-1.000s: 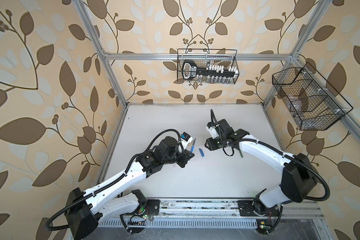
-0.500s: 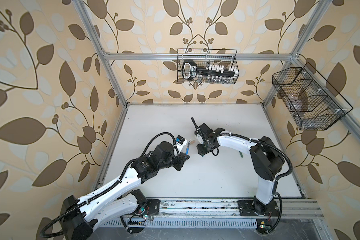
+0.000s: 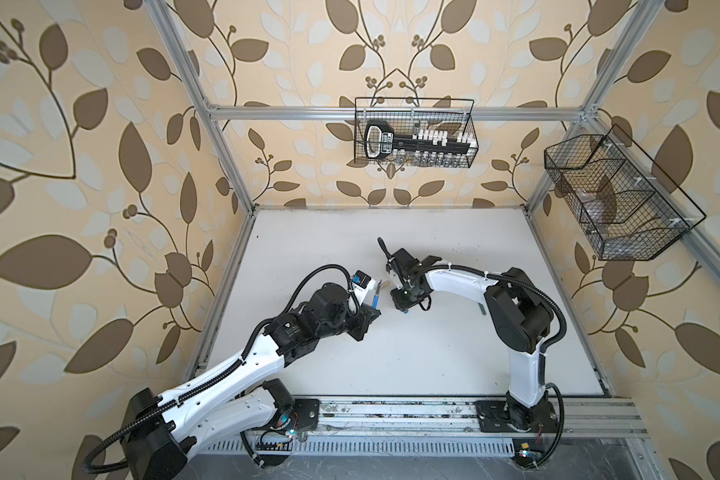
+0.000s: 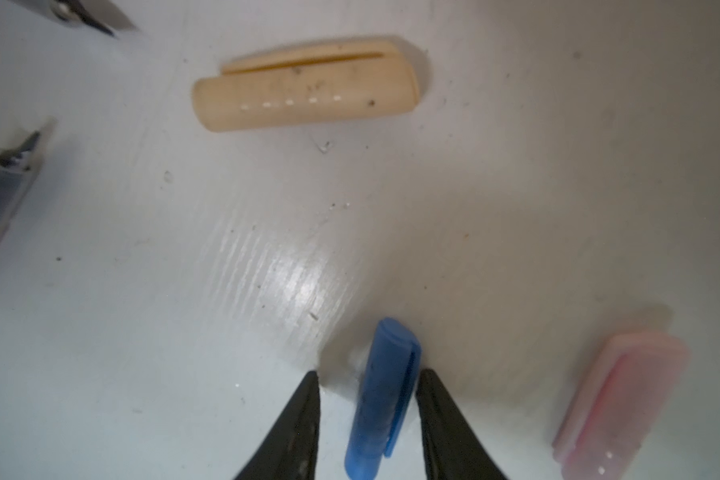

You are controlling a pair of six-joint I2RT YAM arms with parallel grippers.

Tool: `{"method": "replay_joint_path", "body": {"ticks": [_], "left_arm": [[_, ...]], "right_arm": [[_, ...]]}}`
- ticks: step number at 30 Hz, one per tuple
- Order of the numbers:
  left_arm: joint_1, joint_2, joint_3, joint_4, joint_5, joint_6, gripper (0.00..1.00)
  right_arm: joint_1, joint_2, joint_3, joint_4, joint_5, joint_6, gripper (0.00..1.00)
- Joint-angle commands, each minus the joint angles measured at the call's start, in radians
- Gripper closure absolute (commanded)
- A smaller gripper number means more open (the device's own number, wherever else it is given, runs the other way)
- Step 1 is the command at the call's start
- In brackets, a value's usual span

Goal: Insert the pens into the pen caps
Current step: 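Open the right gripper over the blue cap while the left holds the pen, then close the right gripper on the blue cap and lift it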

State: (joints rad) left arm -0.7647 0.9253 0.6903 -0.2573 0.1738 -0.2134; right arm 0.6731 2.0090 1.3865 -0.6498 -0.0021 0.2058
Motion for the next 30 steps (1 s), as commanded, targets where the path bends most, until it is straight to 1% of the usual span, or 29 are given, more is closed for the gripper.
{"method": "replay_joint_path", "body": {"ticks": [1,6,9,13,17,23,30], "left_arm": [[0.002,-0.016,-0.011,0.037,-0.013,-0.011,1.00],[0.002,-0.019,-0.014,0.035,-0.017,-0.006,1.00],[0.002,-0.020,-0.011,0.030,-0.019,-0.004,1.00],[0.002,-0.018,-0.018,0.039,-0.017,-0.005,1.00],[0.002,-0.013,-0.028,0.060,-0.016,-0.005,1.00],[0.002,0.009,-0.035,0.097,-0.012,-0.001,1.00],[0.002,0.061,-0.028,0.154,-0.012,0.015,1.00]], "right_arm": [[0.022,0.031,0.031,-0.033,0.048,-0.012,0.60],[0.022,0.052,0.031,-0.037,0.067,-0.009,0.62],[0.021,0.057,0.032,-0.039,0.090,-0.008,0.65],[0.014,0.053,0.031,-0.048,0.096,-0.012,0.72],[0.010,0.041,0.021,-0.053,0.103,-0.019,0.76],[0.005,-0.021,-0.031,-0.005,0.100,-0.015,0.80],[-0.031,-0.140,-0.127,0.097,0.029,-0.016,0.85]]}}
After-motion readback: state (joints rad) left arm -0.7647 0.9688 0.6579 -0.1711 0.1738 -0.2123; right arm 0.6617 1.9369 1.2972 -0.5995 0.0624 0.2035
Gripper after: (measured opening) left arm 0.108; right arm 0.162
